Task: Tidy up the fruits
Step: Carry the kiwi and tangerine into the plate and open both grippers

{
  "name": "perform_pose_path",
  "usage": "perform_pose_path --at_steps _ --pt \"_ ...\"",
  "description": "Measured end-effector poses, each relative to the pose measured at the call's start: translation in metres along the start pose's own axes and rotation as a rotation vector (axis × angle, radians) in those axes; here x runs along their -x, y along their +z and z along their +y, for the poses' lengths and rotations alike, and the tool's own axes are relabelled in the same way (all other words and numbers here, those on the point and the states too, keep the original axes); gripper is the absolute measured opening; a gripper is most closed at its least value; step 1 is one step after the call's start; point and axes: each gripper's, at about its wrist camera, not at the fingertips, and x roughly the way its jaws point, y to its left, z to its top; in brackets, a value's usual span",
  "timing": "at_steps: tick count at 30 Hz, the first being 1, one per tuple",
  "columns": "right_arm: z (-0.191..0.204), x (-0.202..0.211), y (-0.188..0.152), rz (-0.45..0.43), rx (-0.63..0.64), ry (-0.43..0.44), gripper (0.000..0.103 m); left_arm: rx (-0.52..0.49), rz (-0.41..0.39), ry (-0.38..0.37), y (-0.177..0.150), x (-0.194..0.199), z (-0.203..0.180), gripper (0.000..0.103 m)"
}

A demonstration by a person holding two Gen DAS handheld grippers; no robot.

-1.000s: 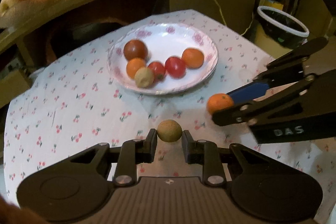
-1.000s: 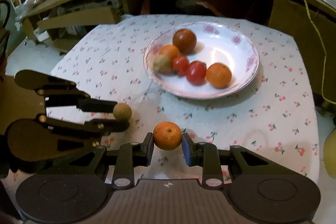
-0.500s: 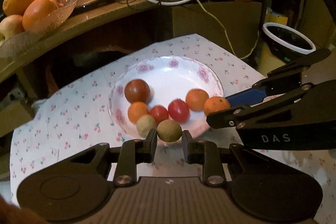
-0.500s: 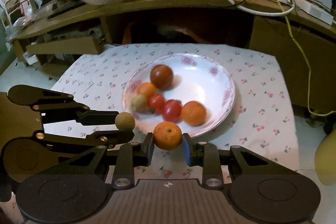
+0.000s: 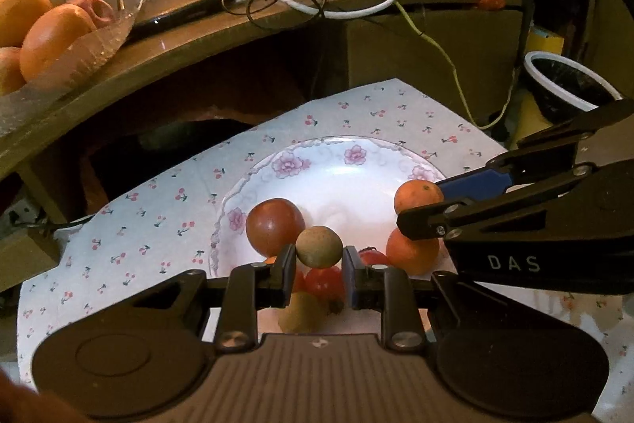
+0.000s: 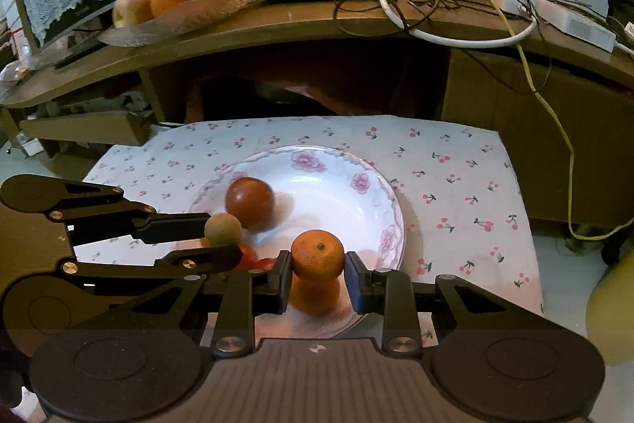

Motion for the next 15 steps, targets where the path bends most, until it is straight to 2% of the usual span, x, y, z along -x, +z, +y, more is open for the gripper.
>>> perform_pose_path --at_steps 5,10,15 --pt "-0.004 -0.009 0.001 0.009 0.007 -0.013 0.031 -0.005 0.006 -0.004 0.0 -0.009 -0.001 0.029" --pt "-0.004 -0.015 0.005 0.005 -0.008 0.025 0.033 -0.032 -0.001 0.011 0.001 -0.01 -0.006 0.03" --pt "-0.002 -0.016 0.006 -0.001 0.005 0.02 0.033 -0.023 -0.001 0.008 0.001 -0.011 -0.005 0.031"
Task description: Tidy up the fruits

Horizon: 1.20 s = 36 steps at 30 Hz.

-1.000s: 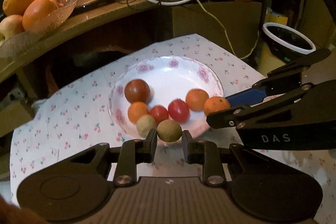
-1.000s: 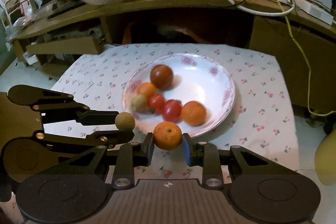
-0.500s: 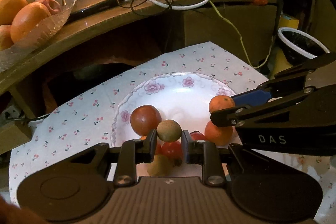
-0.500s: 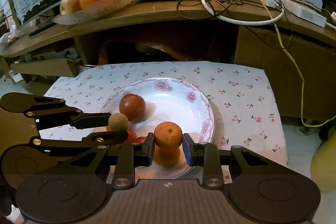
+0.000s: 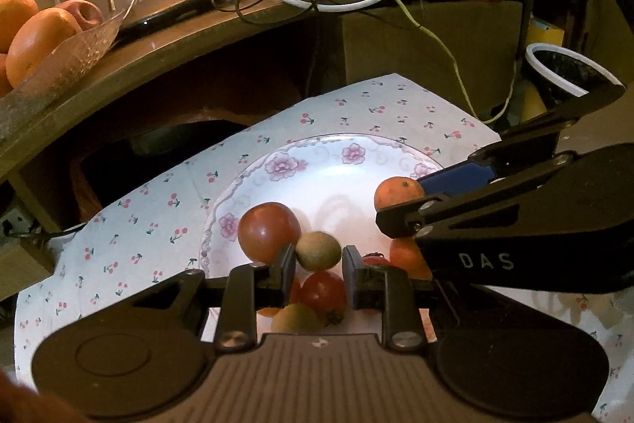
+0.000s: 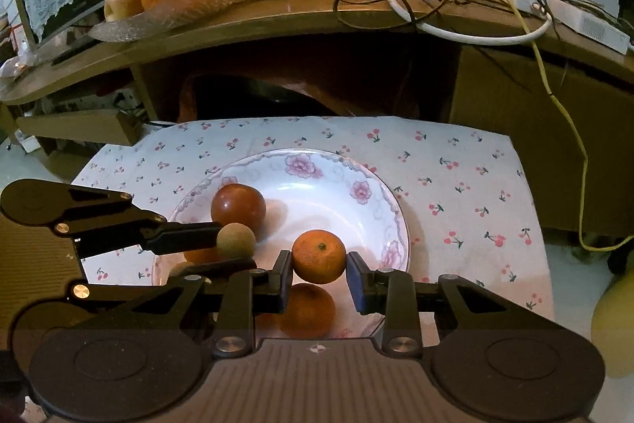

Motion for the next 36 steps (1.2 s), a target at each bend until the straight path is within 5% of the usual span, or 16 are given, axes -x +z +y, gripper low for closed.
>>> perform_pose_path --at_steps 15,36 --pt "-0.007 0.01 0.0 -0.021 -0.021 -0.035 0.035 0.049 -0.003 0.02 -0.006 0.023 0.007 0.034" --pt "0.026 0.075 -0.034 -0.08 -0.017 -0.051 0.04 0.074 -0.039 0.053 -0.028 0.081 -0.018 0.044"
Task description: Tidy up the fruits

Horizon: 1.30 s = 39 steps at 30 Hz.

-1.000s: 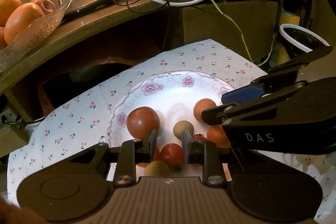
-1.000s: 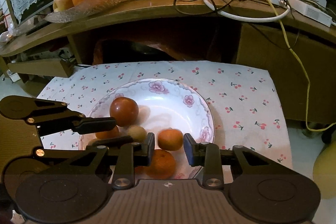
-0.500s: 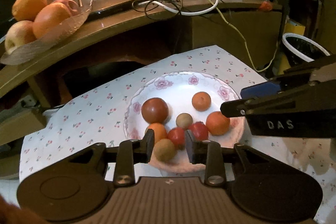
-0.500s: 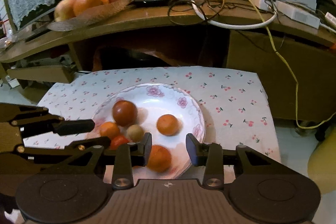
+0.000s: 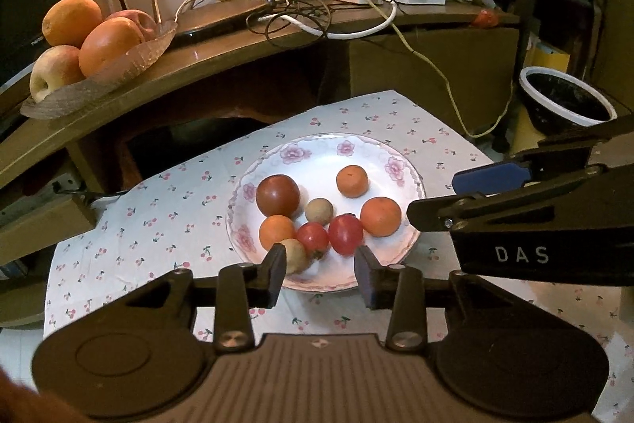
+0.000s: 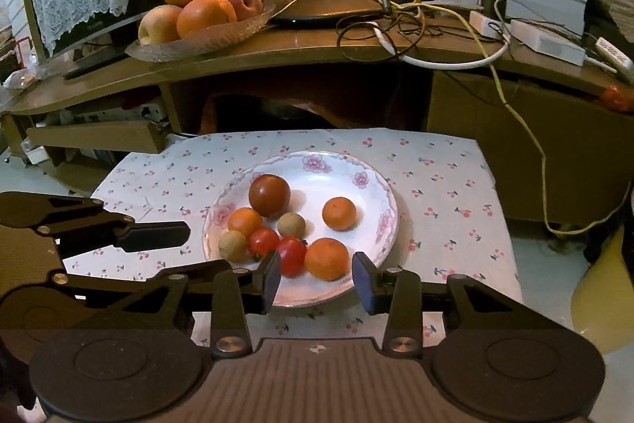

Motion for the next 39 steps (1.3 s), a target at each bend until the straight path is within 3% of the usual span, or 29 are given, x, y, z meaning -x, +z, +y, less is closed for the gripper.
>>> perform_pose_path --at_steps 27,29,34,39 --pt "0.006 0.049 -0.037 -0.04 -0.1 -0.034 0.044 -0.009 -0.018 0.034 -0.022 0.041 -0.026 0.055" --pt "0.007 0.05 -0.039 -0.04 -0.102 -0.033 0.044 -0.01 -0.017 0.041 -0.024 0.042 -0.028 0.058" --pt "0.011 0.055 -0.044 -0.043 -0.1 -0.031 0.044 -0.004 -0.027 0.061 -0.031 0.05 -0.032 0.078" --pt "0.014 0.063 -0.049 -0.05 -0.104 -0.03 0.045 0.021 -0.029 0.066 -0.036 0.058 -0.032 0.087"
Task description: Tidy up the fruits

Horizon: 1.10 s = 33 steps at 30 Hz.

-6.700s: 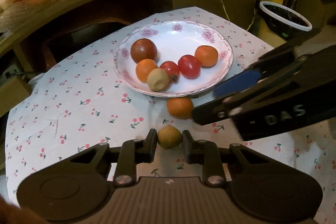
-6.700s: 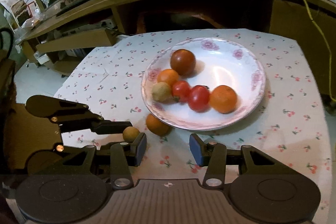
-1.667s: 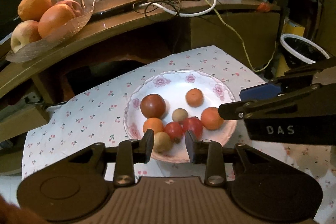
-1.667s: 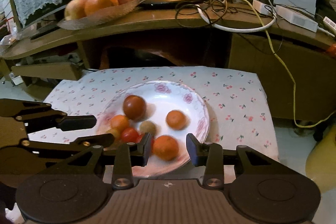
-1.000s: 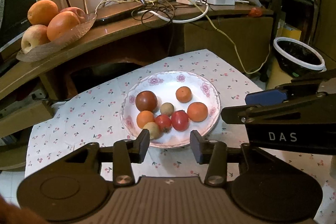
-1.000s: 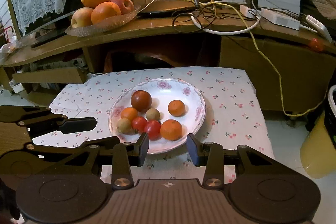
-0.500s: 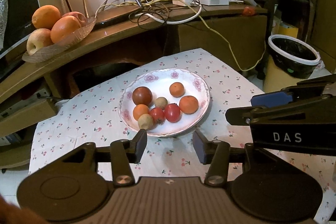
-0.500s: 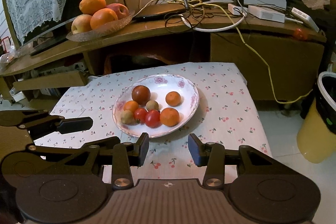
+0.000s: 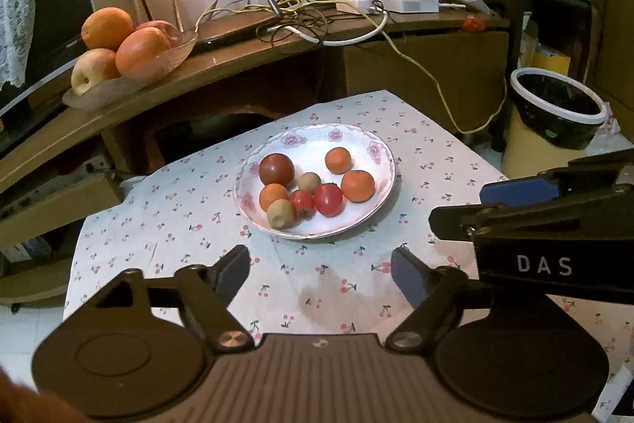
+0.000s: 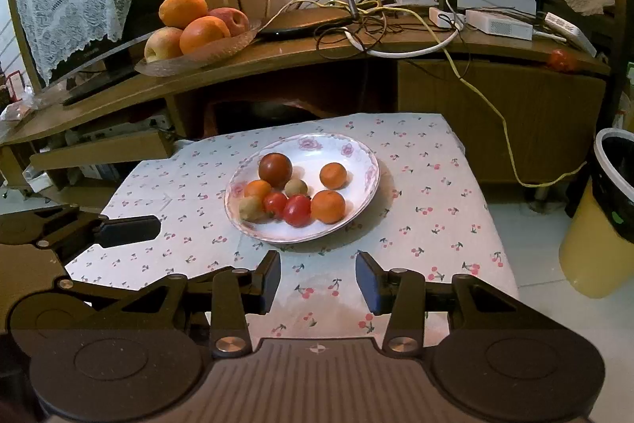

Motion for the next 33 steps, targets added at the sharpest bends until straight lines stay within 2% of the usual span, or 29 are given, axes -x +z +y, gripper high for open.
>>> perform_pose_path --at_steps 9,15,20,26,33 --pt "0.002 0.016 -0.01 -0.021 -0.019 -0.014 0.045 0.054 -0.011 0.014 -0.011 0.016 0.003 0.103" --pt "0.002 0.028 -0.02 -0.029 -0.032 -0.032 0.047 0.083 -0.01 0.03 -0.023 0.026 0.007 0.103" --pt "0.004 0.035 -0.031 -0.014 -0.033 -0.051 0.048 0.054 0.004 0.065 -0.033 0.035 0.003 0.103" --pt "0.01 0.044 -0.045 0.004 -0.027 -0.067 0.048 0.045 0.017 0.065 -0.047 0.046 0.001 0.103" --pt "0.019 0.053 -0.062 0.032 -0.008 -0.076 0.049 0.141 0.008 0.048 -0.053 0.058 0.016 0.103"
